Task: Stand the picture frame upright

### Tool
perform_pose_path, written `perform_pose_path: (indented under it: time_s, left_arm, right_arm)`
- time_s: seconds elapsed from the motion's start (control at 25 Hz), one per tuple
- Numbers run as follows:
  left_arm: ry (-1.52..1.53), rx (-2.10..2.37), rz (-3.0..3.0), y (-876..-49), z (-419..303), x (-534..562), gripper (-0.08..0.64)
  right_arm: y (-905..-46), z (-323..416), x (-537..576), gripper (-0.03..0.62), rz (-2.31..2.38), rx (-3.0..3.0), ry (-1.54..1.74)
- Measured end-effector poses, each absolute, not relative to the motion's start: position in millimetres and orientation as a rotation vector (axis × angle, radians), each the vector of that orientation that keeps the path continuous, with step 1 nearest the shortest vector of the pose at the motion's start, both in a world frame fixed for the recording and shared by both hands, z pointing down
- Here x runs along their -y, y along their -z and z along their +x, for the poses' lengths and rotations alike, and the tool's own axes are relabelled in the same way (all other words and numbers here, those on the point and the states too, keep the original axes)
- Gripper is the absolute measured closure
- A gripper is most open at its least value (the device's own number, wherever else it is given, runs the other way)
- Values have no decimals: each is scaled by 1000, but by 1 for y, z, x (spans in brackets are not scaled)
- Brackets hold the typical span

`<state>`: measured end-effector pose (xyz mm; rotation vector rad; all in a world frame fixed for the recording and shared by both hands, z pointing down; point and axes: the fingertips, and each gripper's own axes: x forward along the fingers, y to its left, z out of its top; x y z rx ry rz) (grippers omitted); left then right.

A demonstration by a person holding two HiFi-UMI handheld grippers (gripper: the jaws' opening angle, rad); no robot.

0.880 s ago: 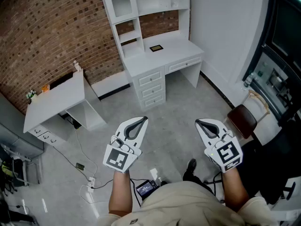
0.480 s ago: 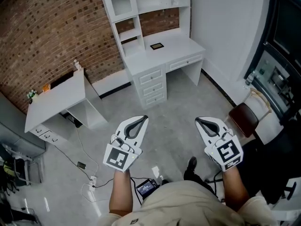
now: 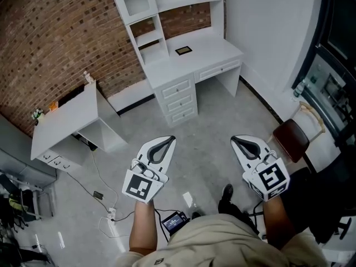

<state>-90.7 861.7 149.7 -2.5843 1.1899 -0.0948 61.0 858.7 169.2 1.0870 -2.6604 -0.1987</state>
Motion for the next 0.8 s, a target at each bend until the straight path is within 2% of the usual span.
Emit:
perform_pose_path:
  time_s: [0.8]
  left_arm:
    - [197,-1264,-2608,-165,71,-625,554]
  right_arm:
    - [-188,247,-608,589,1089,2674,145]
